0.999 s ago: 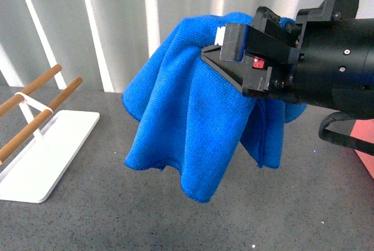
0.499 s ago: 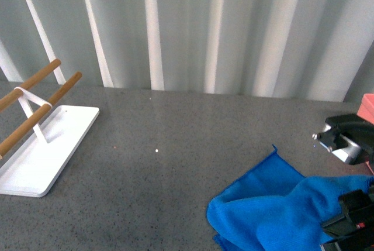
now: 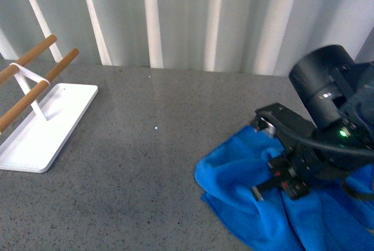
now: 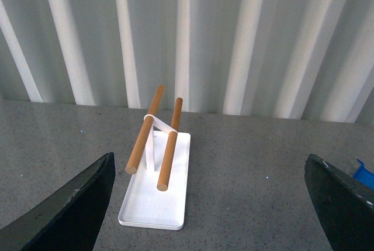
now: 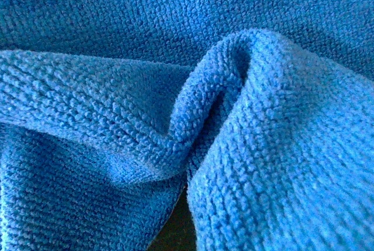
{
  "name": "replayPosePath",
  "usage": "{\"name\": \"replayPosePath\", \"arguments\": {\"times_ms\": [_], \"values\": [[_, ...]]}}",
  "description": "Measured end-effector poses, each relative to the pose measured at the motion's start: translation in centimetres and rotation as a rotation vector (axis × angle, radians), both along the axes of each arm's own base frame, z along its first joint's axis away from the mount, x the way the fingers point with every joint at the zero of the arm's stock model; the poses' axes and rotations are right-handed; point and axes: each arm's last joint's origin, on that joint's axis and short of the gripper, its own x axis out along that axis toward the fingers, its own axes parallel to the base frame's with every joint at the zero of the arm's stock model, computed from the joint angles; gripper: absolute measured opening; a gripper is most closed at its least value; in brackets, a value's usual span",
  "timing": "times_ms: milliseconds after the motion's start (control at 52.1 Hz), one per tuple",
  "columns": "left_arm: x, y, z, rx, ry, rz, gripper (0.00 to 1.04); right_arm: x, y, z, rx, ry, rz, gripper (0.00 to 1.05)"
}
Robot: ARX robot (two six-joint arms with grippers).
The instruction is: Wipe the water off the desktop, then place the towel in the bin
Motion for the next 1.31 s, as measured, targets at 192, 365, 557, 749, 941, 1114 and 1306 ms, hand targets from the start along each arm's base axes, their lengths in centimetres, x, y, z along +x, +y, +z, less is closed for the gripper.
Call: {"name": "replayPosePath", "arguments": {"times_ms": [192,365,557,749,941,1114,1306], "values": [[0.0,0.0,0.0,0.0,0.0,0.0,0.98,3.6,4.0,0.3,0.004,-0.064,0.016,0.04],[0.0,0.0,0.0,0.0,0.0,0.0,0.98,4.5,8.4,0.8,0.084,-0.07,0.078,0.04],[0.0,0.0,0.0,0.0,0.0,0.0,0.98,2.6,12.6,0.9,0.141,-0.045,0.166,0.04],[0.0,0.0,0.0,0.0,0.0,0.0,0.98,0.8,12.7,1.3,0.066,-0.086,0.093,0.04],[0.0,0.0,0.0,0.0,0.0,0.0,0.98,1.8,7.5,9.6,-0.044,-0.258,-0.155,0.04],[0.0,0.0,0.0,0.0,0.0,0.0,0.98,1.8,2.2,21.9,-0.055,-0.465,-0.347,0.04],[0.0,0.0,0.0,0.0,0.0,0.0,0.98,0.9,-2.1,26.5,-0.15,-0.521,-0.467,0.04]]}}
